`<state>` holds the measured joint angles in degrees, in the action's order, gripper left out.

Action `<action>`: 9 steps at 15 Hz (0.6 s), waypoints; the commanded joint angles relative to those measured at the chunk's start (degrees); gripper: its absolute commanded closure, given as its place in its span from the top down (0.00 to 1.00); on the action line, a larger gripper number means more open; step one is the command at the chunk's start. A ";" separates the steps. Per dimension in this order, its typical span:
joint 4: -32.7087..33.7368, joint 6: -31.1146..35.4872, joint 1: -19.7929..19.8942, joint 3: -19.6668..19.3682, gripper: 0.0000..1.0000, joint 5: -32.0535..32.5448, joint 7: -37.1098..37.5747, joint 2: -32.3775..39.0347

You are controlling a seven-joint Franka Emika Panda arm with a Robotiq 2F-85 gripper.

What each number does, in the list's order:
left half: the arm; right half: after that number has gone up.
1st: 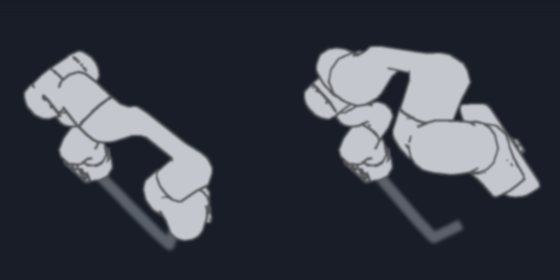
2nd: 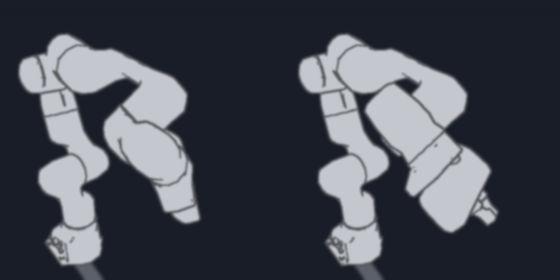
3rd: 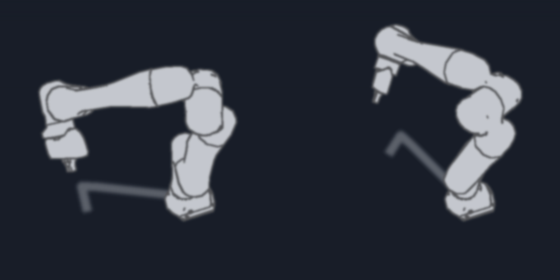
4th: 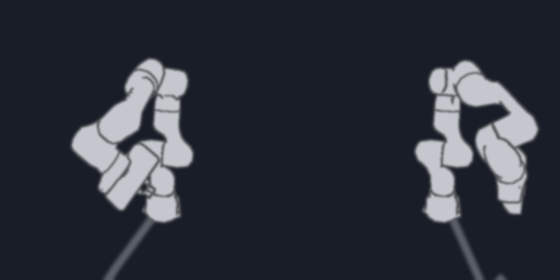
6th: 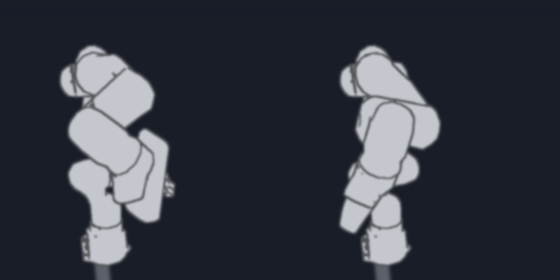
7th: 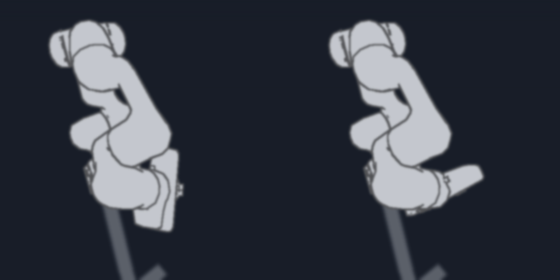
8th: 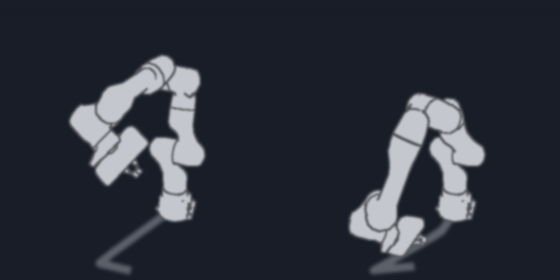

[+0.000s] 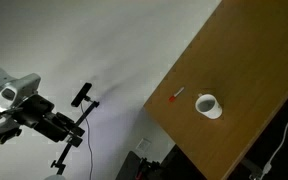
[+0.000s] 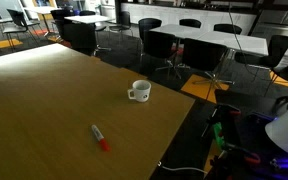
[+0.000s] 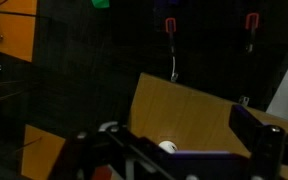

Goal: Put the marker in the mug

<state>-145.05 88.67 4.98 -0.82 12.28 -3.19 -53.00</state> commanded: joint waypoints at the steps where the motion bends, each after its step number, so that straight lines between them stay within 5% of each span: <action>1: 0.17 -0.29 -1.18 -0.73 1.00 0.53 0.72 0.06; 9: 0.63 2.26 -1.30 -0.76 1.00 -1.24 2.83 0.13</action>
<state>-145.03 89.06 4.78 -0.99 12.19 -2.77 -53.00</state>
